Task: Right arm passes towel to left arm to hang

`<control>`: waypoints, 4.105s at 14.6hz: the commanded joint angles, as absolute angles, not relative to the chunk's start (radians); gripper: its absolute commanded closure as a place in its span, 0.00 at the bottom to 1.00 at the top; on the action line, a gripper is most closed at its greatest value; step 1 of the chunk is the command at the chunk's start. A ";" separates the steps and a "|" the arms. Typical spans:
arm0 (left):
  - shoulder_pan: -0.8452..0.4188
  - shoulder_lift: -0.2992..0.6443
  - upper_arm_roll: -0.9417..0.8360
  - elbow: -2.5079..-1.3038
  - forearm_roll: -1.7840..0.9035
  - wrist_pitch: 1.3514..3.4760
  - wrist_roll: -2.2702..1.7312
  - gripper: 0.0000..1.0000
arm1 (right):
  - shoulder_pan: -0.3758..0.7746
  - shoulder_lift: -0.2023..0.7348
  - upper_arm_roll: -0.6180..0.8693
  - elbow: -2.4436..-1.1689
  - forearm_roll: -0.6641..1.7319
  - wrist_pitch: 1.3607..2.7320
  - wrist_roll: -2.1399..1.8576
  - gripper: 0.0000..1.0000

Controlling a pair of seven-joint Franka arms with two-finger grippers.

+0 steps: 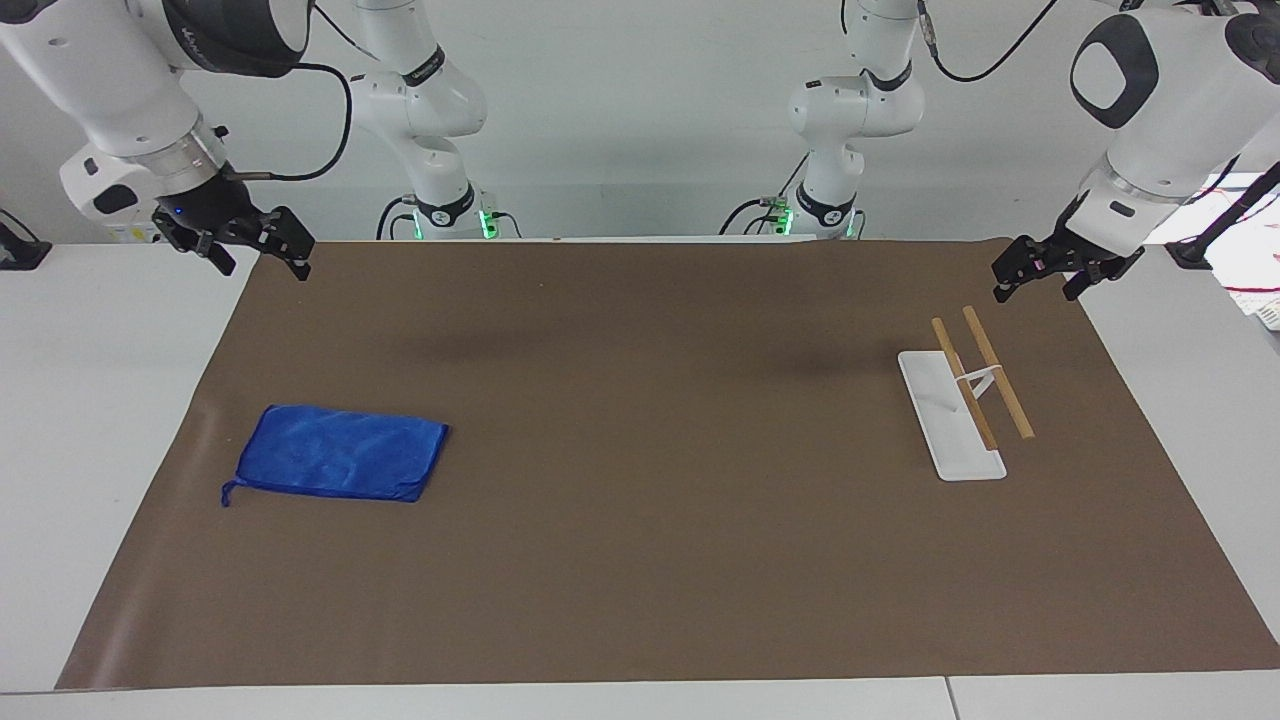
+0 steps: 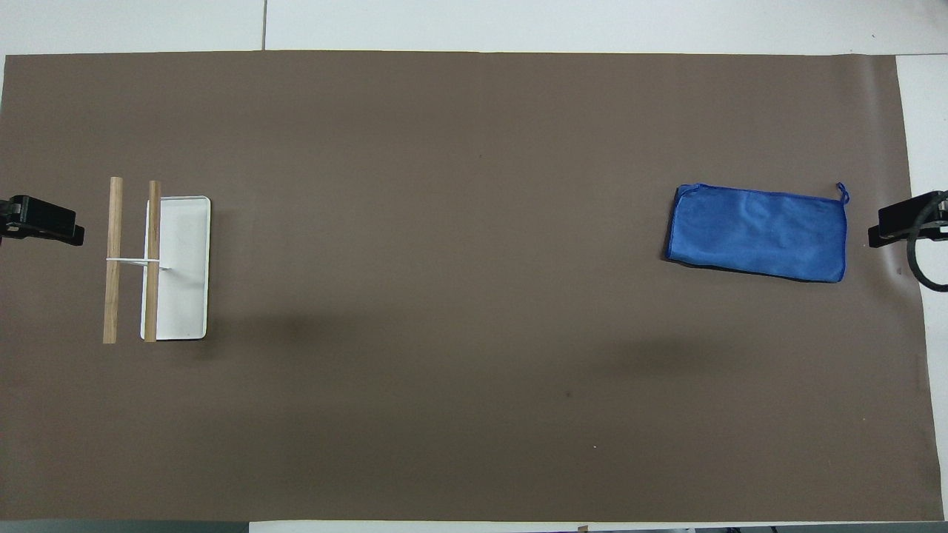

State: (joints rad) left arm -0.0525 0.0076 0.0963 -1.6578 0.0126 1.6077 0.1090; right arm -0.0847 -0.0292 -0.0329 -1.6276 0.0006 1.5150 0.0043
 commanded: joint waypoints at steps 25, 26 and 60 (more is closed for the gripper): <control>-0.061 -0.018 0.100 -1.689 0.025 1.626 0.110 0.00 | -0.071 0.268 -0.021 -2.052 0.012 2.348 -0.086 0.00; -0.061 -0.018 0.100 -1.689 0.025 1.626 0.110 0.00 | -0.075 0.275 -0.021 -2.052 0.012 2.355 -0.087 0.00; -0.061 -0.018 0.100 -1.689 0.025 1.617 0.109 0.00 | -0.040 0.324 0.313 -1.532 0.340 1.796 0.600 1.00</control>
